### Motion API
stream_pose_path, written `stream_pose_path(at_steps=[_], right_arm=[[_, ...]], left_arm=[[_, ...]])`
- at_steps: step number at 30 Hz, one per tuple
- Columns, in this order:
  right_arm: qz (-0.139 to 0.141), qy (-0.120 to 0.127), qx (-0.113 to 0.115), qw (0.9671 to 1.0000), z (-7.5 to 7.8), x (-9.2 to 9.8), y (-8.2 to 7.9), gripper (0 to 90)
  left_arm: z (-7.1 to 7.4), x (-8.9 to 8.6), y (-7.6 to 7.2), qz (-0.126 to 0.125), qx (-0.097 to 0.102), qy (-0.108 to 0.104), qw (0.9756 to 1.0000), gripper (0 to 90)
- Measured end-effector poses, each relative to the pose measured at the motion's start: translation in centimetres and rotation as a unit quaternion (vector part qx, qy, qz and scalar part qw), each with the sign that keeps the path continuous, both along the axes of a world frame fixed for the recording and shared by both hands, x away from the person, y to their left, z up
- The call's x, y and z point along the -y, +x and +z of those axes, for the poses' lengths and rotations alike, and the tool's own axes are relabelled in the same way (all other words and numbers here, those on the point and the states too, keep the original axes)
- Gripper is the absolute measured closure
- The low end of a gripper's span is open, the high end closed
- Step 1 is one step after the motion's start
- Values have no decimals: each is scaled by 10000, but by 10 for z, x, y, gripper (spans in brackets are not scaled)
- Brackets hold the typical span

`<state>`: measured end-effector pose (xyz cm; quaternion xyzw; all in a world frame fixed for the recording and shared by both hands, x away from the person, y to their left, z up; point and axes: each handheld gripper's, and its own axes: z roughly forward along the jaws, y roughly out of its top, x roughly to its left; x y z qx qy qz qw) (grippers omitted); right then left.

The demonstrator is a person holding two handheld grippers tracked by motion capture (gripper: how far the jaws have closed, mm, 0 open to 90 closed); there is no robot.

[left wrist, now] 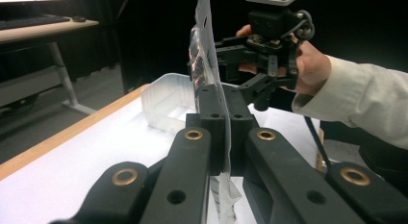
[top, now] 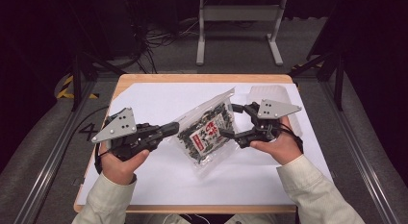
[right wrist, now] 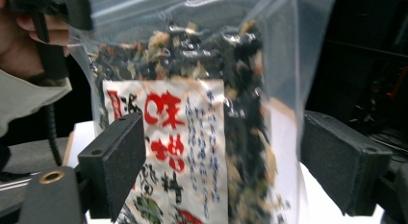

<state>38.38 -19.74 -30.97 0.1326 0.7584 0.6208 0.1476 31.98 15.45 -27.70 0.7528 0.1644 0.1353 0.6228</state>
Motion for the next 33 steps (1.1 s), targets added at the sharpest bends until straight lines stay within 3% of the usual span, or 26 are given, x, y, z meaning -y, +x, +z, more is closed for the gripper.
stream_pose_path(at_steps=[5,11,17,21,24,28,33], right_arm=[[245,-301,204,9990,3,-3,3,143],[470,-208,53,9987,4,1,8,152],[440,-329,90,9985,4,2,9,160],[186,-389,147,9990,5,2,10,161],[155,-384,153,9990,5,0,12,157],[291,-359,120,9989,4,-4,12,156],[560,-493,148,9971,5,-14,10,191]], left_arm=[[1,-1,-1,-11,31,-28,10000,898],[0,-2,0,-19,44,-46,10000,898],[-1,-1,0,-32,42,-25,10000,898],[-1,1,-1,-52,59,-3,10000,898],[-1,3,-2,-86,78,-10,9999,898],[-1,4,-2,-149,95,-25,9998,898],[-2,6,-2,-179,92,-41,9998,898]])
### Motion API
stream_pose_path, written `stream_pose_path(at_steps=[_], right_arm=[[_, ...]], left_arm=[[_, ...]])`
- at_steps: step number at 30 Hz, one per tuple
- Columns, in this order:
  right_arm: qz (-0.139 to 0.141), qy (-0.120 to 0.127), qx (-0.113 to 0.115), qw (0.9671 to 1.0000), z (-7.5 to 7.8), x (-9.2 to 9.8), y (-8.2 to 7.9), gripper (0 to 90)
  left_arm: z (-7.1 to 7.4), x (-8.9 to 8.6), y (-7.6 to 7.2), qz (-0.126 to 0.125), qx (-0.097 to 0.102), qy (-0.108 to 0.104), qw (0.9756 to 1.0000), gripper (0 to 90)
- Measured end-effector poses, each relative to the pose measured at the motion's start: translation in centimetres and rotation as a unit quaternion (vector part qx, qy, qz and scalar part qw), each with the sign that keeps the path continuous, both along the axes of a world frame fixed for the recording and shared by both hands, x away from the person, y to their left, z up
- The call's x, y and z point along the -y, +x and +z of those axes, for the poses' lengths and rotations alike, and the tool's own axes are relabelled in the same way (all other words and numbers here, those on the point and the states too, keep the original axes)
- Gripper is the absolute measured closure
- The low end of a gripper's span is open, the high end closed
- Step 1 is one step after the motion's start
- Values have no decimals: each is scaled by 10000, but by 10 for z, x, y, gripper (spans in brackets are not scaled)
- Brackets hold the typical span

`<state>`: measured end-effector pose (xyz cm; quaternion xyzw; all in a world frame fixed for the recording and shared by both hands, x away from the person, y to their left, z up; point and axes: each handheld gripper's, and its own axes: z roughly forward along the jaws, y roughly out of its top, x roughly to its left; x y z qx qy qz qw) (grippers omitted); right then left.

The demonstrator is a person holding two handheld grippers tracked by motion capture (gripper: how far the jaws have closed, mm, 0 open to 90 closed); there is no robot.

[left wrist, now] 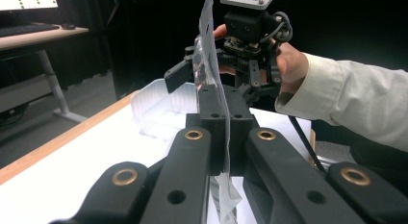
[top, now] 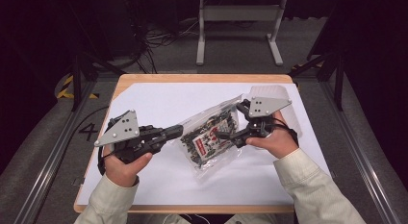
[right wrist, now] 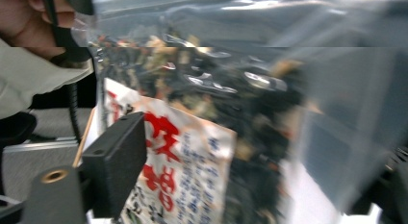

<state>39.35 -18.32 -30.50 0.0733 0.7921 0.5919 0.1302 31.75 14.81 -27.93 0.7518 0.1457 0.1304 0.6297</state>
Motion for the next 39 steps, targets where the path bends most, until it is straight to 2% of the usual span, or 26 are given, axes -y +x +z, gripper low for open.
stream_pose_path(at_steps=[5,9,13,17,19,25,26,27,30,31,34,37,39], right_arm=[[172,-286,16,9994,0,-5,-4,293],[292,-493,60,9983,2,0,-6,502],[476,-493,-68,9976,3,3,-9,624],[605,-531,-97,9967,4,3,-13,691],[742,-566,-175,9955,4,2,-16,739],[822,-602,-279,9944,4,0,-18,761],[822,-602,-279,9944,4,0,-18,761],[803,-599,-299,9945,4,1,-18,762],[758,-607,-279,9949,5,2,-18,763],[733,-609,-265,9951,5,3,-19,763],[667,-580,-265,9957,6,6,-19,763],[601,-563,-261,9963,8,9,-19,763],[544,-562,-250,9966,9,11,-19,762]], left_arm=[[0,-2,-1,76,56,-39,9999,898],[1,-6,0,137,68,-116,9998,898],[1,-5,0,183,74,-148,9997,897],[1,-7,0,363,144,-172,9991,896],[0,-9,1,416,111,-226,9988,894],[-2,-12,5,416,16,-321,9986,868],[-2,-12,5,416,16,-321,9986,849],[-2,-12,8,360,-12,-358,9987,805],[-4,-11,9,422,6,-396,9983,662],[-4,-11,10,421,-16,-365,9984,662],[-5,-10,12,577,30,-334,9978,481],[-6,-10,14,690,105,-209,9973,393],[-8,-12,14,710,124,-158,9973,374]])
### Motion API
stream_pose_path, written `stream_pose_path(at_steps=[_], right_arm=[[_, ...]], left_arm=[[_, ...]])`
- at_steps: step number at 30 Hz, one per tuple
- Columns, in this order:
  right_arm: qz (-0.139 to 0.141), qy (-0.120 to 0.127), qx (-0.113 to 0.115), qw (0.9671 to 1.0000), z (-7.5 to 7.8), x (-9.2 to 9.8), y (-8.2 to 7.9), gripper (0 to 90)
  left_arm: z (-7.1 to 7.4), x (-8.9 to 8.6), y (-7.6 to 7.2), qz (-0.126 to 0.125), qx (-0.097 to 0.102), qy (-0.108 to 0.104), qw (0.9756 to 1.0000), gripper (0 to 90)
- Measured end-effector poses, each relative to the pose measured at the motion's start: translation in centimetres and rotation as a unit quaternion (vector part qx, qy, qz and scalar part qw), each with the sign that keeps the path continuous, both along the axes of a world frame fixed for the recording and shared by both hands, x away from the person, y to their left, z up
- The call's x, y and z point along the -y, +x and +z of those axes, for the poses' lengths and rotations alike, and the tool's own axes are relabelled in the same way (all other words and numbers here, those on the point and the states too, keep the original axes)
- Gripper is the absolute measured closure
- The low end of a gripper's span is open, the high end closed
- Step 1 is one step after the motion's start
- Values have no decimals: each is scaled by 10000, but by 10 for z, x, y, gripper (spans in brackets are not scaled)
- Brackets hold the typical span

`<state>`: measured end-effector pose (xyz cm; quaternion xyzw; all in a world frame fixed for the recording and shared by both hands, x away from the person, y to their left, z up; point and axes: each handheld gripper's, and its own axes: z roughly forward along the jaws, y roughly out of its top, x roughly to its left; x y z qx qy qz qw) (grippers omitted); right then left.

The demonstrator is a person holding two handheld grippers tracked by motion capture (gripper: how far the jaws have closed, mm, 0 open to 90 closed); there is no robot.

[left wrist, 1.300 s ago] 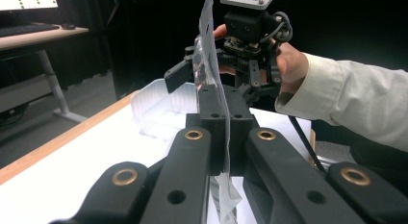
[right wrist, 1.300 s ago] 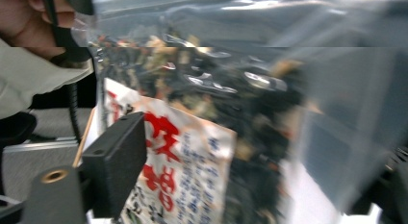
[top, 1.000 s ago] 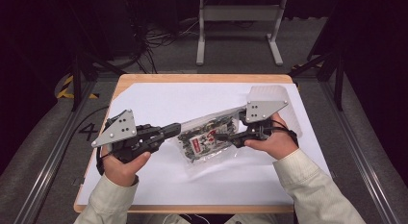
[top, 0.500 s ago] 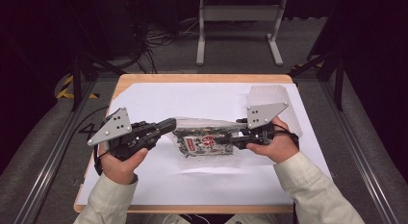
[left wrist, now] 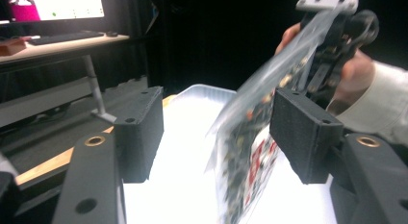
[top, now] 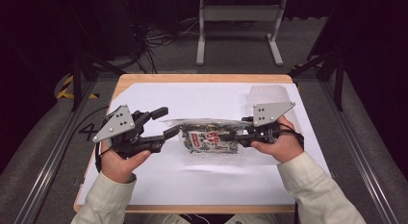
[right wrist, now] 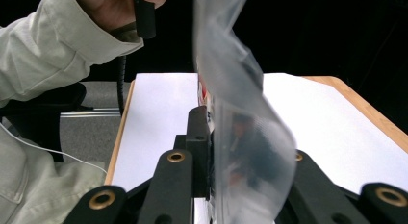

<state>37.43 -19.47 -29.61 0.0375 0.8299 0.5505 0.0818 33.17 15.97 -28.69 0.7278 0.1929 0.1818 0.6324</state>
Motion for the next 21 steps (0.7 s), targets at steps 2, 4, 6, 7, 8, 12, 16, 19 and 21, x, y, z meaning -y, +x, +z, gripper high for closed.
stream_pose_path(at_steps=[2,4,6,7,8,12,16,19,21], right_arm=[[-102,12,21,9999,1,3,1,762],[-252,42,16,9997,3,7,2,762],[-378,112,-12,9992,5,10,3,762],[-448,150,-30,9989,7,12,3,762],[-544,173,-26,9984,9,15,4,762],[-801,163,-2,9967,14,22,5,762],[-981,232,-28,9949,19,28,5,762],[-1137,295,7,9931,23,33,6,762],[-1262,343,35,9914,26,37,7,762]], left_arm=[[-2,-2,0,62,14,49,10000,356],[-3,-3,1,91,-44,54,9999,341],[-5,-5,2,130,-99,117,9998,333],[-7,-7,3,177,-113,149,9997,324],[-9,-8,4,187,-133,150,9996,309],[-14,-10,9,223,-205,162,9994,255],[-22,-12,14,181,-295,143,9993,202],[-28,-15,18,184,-389,204,9989,175],[-33,-16,21,220,-487,244,9983,168]])
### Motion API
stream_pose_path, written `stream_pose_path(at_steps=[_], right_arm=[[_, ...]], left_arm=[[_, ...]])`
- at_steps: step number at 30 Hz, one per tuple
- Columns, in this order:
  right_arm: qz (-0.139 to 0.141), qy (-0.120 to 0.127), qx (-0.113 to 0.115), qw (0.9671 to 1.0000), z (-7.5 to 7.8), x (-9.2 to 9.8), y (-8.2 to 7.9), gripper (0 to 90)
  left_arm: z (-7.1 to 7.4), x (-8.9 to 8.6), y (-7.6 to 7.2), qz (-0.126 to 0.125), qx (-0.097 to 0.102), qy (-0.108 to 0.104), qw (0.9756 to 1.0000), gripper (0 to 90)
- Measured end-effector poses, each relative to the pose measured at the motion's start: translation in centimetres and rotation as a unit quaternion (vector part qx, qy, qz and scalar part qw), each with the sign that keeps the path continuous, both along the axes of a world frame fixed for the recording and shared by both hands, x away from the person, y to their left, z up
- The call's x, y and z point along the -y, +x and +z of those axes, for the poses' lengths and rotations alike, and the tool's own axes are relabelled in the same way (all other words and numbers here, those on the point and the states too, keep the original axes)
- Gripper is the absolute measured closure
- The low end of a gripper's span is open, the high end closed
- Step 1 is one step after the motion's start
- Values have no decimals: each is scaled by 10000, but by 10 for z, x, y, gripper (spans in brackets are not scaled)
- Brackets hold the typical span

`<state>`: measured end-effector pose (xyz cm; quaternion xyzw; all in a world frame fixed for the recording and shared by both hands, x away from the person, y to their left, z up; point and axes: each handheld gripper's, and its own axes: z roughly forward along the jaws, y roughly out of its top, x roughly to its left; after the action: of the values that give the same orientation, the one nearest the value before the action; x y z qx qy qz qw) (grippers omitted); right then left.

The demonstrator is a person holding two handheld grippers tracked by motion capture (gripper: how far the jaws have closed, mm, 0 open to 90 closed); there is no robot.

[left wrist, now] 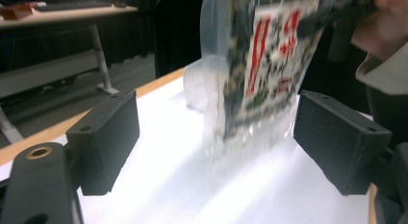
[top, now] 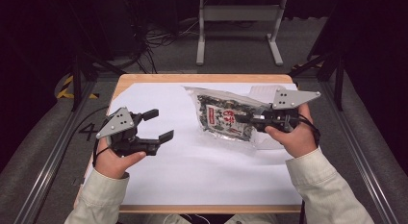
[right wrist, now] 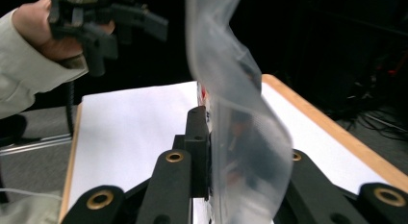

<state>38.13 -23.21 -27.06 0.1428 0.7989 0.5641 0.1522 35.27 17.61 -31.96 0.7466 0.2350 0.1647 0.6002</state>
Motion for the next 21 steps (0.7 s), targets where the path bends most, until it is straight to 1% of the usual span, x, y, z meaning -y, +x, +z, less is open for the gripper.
stream_pose_path(at_steps=[2,3,4,5,6,7,8,9,11,12,15,16,19,20,21], right_arm=[[-138,63,26,9999,3,5,1,762],[-208,90,50,9997,4,7,2,762],[-284,114,72,9995,6,10,2,762],[-284,114,72,9995,6,10,2,762],[-366,143,92,9992,7,12,3,762],[-540,208,154,9982,10,17,5,762],[-540,208,154,9982,10,17,5,762],[-602,234,174,9978,10,19,5,762],[-814,254,234,9961,12,24,6,762],[-867,248,241,9956,13,26,7,762],[-1035,246,283,9939,16,32,11,762],[-1035,246,283,9939,16,32,11,762],[-1177,325,299,9921,20,38,15,762],[-1242,345,310,9912,21,41,17,762],[-1304,347,316,9904,22,43,18,762]], left_arm=[[-5,-2,3,98,-170,47,9998,156],[-8,-3,5,175,-218,74,9996,155],[-10,-5,6,238,-318,103,9992,154],[-10,-5,6,238,-318,103,9992,153],[-13,-6,8,306,-457,130,9984,153],[-15,-7,9,380,-540,165,9977,151],[-16,-8,10,437,-588,201,9971,151],[-18,-9,11,481,-607,208,9968,151],[-22,-12,13,486,-679,195,9963,150],[-23,-13,14,453,-779,172,9958,150],[-28,-15,16,471,-794,226,9955,150],[-28,-15,16,471,-794,226,9955,150],[-31,-16,18,480,-905,213,9945,146],[-32,-17,18,433,-880,263,9948,145],[-33,-17,18,406,-958,273,9942,146]])
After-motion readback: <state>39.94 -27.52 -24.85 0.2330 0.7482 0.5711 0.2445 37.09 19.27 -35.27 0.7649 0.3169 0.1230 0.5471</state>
